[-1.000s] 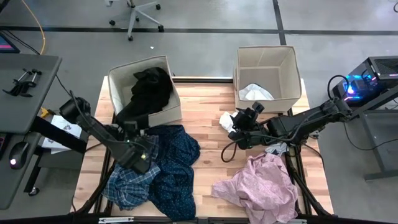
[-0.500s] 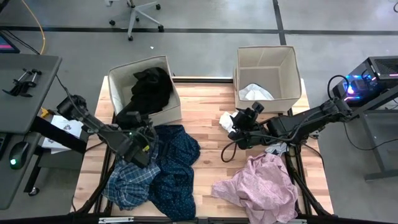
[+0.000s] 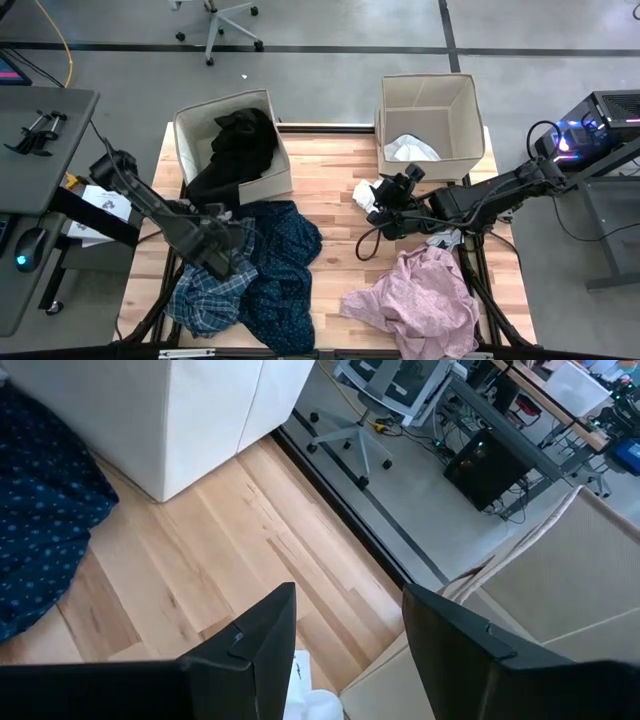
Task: Sort clothes
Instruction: Put the black pants into the left laundry bin
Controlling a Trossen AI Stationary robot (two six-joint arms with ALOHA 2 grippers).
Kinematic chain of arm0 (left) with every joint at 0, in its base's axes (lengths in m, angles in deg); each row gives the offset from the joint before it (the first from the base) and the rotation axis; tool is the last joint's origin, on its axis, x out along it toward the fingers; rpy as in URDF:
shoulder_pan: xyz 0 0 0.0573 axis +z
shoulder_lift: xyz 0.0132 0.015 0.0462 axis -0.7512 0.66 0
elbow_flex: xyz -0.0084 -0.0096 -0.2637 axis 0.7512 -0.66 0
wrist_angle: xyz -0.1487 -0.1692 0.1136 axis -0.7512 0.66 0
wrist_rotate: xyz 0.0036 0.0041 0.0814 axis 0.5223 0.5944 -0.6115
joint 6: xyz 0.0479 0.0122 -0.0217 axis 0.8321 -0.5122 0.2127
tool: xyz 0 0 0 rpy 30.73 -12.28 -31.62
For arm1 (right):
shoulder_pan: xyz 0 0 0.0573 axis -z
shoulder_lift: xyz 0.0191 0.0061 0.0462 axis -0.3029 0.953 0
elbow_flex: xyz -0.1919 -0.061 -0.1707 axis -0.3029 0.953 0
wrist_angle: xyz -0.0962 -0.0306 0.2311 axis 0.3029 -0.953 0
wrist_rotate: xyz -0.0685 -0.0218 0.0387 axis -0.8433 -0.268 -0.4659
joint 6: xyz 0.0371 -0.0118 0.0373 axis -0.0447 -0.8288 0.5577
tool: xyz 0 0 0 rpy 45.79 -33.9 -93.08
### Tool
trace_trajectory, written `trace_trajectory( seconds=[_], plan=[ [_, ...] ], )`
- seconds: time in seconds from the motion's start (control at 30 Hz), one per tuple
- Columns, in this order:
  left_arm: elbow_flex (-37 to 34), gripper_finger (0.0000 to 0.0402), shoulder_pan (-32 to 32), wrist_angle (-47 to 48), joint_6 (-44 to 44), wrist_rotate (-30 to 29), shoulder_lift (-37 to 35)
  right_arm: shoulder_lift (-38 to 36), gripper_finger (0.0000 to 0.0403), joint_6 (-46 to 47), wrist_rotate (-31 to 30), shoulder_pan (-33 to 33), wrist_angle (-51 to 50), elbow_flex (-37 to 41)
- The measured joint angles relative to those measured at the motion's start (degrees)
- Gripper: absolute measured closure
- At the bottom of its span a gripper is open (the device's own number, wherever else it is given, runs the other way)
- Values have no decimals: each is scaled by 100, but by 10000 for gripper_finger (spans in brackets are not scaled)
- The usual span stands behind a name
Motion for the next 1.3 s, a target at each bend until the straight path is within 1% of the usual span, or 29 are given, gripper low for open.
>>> trace_trajectory(
  seconds=[0.1, 0.17, 0.27, 0.47, 0.5, 0.57, 0.6, 0.77, 0.93, 1.03, 1.1, 1.17, 1.2, 1.3],
  plan=[
    [-473, 397, -95, 50, -571, -422, 123, 0, 231, 0, -3, 0, 0, 0],
    [-727, 399, -140, 54, -815, -632, 214, 0, 231, 0, -4, 0, 0, 0],
    [-986, 401, -192, 172, -1171, -1129, 342, 0, 231, 5, -7, 0, 0, 0],
    [-1048, 401, -210, 1074, -2294, -2216, 470, 0, 231, 22, 0, 0, 0, 0],
    [-1026, 402, -207, 1065, -2408, -2417, 471, 0, 231, 22, 8, 0, 0, 0],
    [-995, 401, -207, 1024, -2403, -2888, 460, 0, 231, 22, 15, 0, 0, 0],
    [-942, 401, -206, 1057, -2439, -3031, 451, 0, 231, 22, 17, 0, 0, 0],
    [-580, 401, -130, 1040, -2321, -3424, 438, 0, 231, 9, 22, 0, 2, 0],
    [-182, 401, -49, 1035, -1726, -4061, 400, 0, 231, 0, 15, 0, 14, 0],
    [-32, 401, 157, 1034, -1306, -4287, 264, 0, 231, 0, 16, 0, 15, 0],
    [59, 401, 293, 1044, -1119, -4265, 119, 0, 231, 0, 22, 0, 13, 0],
    [178, 401, 372, 1047, -932, -3903, -2, 0, 231, 0, 32, 0, 13, 0],
    [235, 401, 381, 1044, -793, -3565, -39, 0, 231, 0, 37, 0, 13, 0],
    [318, 401, 296, 946, -430, -2186, -101, 0, 231, 0, 56, 0, 11, 0]
  ],
)
